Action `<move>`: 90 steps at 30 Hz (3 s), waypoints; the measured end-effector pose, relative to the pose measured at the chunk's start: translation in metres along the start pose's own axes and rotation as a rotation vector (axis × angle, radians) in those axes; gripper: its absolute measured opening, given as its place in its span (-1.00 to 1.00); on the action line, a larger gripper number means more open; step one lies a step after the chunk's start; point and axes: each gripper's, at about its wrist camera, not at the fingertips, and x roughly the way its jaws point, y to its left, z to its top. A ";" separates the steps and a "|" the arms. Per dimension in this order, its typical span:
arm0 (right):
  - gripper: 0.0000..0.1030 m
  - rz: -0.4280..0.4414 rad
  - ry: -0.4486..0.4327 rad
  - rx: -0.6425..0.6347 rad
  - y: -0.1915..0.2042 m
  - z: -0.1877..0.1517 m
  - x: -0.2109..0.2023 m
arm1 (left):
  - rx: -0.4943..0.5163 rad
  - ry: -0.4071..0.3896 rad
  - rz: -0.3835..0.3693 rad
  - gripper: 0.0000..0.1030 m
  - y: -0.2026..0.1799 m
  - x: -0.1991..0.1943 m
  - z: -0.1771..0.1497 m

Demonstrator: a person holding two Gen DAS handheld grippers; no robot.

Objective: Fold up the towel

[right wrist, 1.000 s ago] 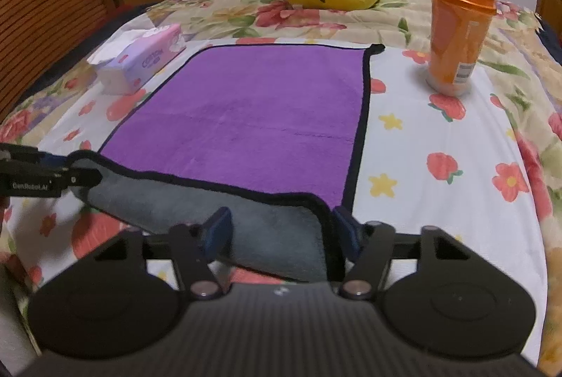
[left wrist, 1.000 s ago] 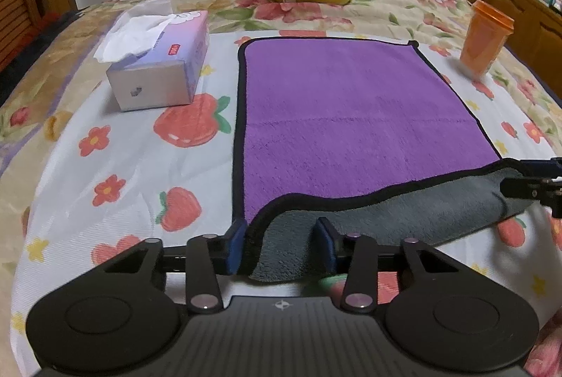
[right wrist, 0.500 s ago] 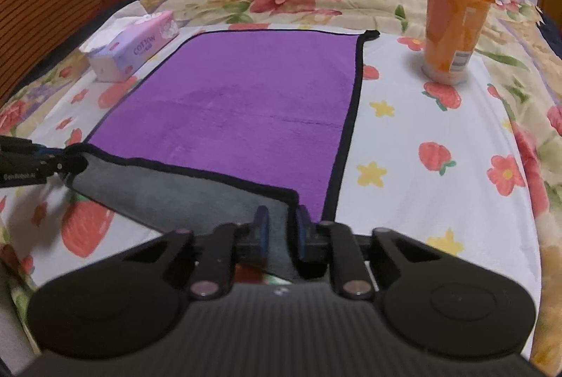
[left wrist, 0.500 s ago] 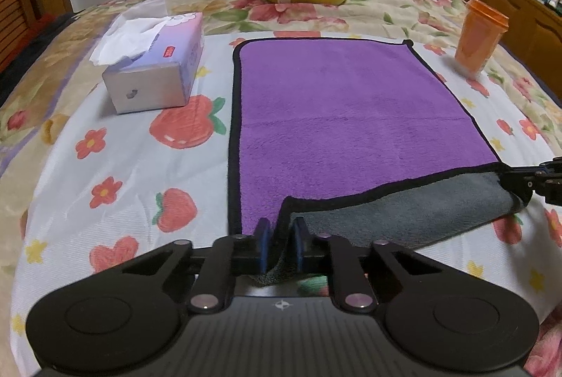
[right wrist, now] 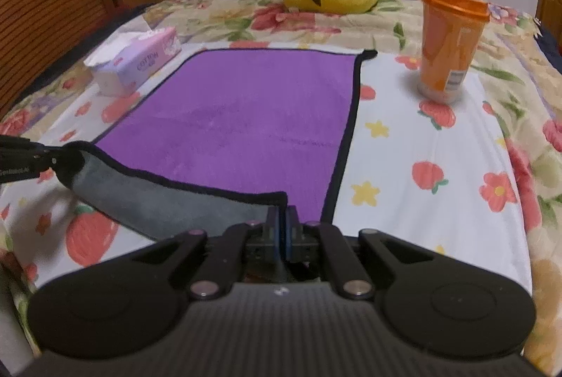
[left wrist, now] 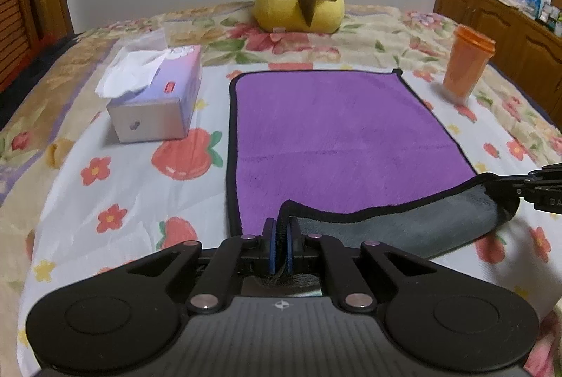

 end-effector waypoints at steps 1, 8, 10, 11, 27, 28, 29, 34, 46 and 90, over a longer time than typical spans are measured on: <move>-0.92 0.002 -0.008 0.001 0.000 0.001 -0.002 | 0.001 -0.007 -0.001 -0.83 -0.001 -0.002 0.001; -0.92 0.011 -0.049 0.000 -0.002 0.006 -0.009 | 0.005 -0.052 -0.018 -0.83 -0.004 -0.014 0.006; -0.92 0.012 -0.061 0.000 -0.003 0.008 -0.011 | 0.003 -0.066 -0.022 -0.83 -0.005 -0.018 0.008; -0.92 0.013 -0.067 0.000 -0.004 0.008 -0.012 | 0.002 -0.073 -0.025 -0.83 -0.004 -0.019 0.008; -0.92 0.045 -0.137 -0.019 -0.010 0.020 -0.022 | -0.018 -0.141 -0.049 -0.83 -0.005 -0.034 0.016; -0.92 0.047 -0.139 -0.020 -0.010 0.020 -0.022 | -0.018 -0.143 -0.051 -0.83 -0.005 -0.034 0.017; -0.92 0.051 -0.140 -0.020 -0.011 0.021 -0.022 | -0.017 -0.145 -0.052 -0.83 -0.005 -0.034 0.018; -0.92 0.057 -0.147 -0.024 -0.012 0.025 -0.020 | -0.015 -0.154 -0.050 -0.83 -0.005 -0.030 0.021; -0.92 0.062 -0.169 -0.046 -0.013 0.032 -0.017 | 0.003 -0.173 -0.037 -0.83 -0.004 -0.019 0.030; -0.92 0.074 -0.227 -0.060 -0.030 0.060 0.011 | 0.060 -0.234 -0.045 -0.84 -0.005 0.010 0.068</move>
